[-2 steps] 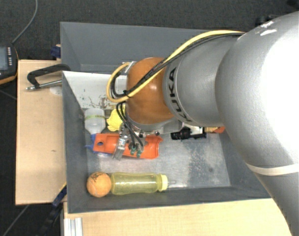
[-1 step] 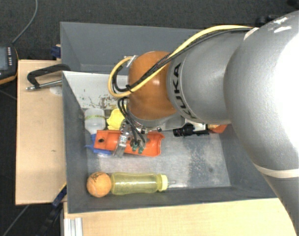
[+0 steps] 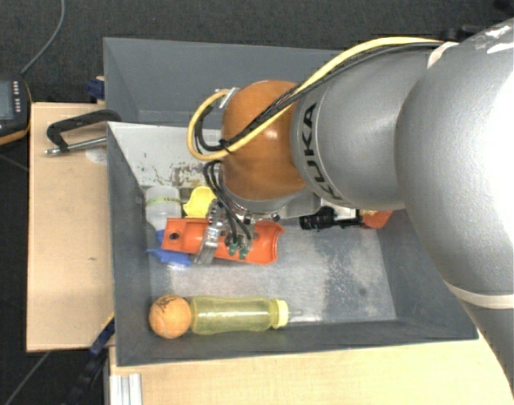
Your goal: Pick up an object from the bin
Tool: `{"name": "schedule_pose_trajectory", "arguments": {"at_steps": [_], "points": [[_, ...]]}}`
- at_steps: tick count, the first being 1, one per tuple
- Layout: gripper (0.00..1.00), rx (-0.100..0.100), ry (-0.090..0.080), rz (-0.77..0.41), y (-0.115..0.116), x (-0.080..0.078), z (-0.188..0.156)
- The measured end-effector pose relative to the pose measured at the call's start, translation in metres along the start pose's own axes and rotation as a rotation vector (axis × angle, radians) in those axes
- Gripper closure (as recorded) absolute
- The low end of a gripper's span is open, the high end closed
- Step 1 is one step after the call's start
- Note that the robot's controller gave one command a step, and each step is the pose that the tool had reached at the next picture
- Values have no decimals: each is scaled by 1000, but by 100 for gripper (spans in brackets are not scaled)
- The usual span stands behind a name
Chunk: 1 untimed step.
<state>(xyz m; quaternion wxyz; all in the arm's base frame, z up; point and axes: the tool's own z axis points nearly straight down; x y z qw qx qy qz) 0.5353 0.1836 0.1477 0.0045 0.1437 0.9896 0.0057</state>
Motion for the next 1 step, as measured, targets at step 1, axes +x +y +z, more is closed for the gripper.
{"name": "schedule_pose_trajectory", "arguments": {"at_steps": [1], "points": [[100,-2,-2,0,1,-1,-5]]}}
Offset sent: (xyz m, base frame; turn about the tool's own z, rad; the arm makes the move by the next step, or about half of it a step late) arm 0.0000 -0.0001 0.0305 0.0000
